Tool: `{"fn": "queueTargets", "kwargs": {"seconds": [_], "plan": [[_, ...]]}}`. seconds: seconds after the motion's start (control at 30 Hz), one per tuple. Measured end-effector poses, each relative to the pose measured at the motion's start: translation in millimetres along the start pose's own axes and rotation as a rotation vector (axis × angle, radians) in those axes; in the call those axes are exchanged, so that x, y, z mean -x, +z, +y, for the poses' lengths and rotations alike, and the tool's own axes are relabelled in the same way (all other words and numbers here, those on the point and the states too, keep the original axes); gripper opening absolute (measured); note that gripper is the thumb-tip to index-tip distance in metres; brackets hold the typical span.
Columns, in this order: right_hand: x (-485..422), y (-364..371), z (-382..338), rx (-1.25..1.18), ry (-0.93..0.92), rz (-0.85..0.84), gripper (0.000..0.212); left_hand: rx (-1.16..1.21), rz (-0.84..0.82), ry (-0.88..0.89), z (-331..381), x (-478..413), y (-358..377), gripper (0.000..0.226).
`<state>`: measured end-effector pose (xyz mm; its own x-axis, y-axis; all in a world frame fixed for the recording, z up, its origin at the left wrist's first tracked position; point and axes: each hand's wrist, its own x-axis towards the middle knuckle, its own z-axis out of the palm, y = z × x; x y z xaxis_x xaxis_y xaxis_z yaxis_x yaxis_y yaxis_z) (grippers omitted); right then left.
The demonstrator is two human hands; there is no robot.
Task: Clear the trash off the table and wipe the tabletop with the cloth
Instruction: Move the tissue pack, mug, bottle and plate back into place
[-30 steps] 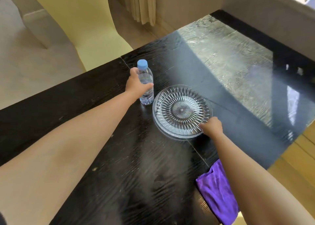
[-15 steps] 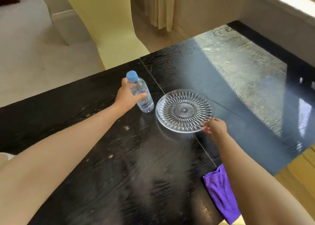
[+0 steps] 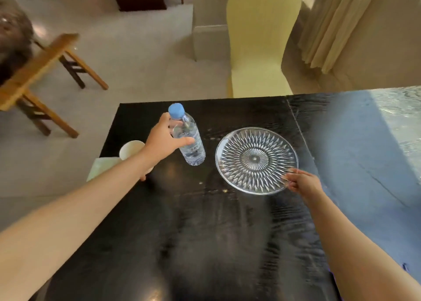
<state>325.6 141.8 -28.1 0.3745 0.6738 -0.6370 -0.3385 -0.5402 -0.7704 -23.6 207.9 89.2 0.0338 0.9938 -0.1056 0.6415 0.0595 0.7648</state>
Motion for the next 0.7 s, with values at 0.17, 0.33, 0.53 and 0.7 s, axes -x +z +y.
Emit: {"fn": "queueTargets", "kwargs": {"seconds": [0.17, 0.33, 0.53, 0.7], "plan": [[23, 106, 34, 0.082, 0.049, -0.142, 0.022, 0.054, 0.187, -0.201, -74, 59, -83, 0.066], [38, 157, 61, 0.134, 0.073, -0.143, 0.021, 0.063, 0.247, -0.300, -123, 98, -104, 0.069], [48, 188, 82, 0.177, 0.103, -0.155, 0.022, 0.066, 0.214, -0.322, -160, 129, -114, 0.064], [53, 200, 93, 0.180, 0.114, -0.103, 0.021, 0.085, 0.211, -0.363, -183, 133, -122, 0.065]]}}
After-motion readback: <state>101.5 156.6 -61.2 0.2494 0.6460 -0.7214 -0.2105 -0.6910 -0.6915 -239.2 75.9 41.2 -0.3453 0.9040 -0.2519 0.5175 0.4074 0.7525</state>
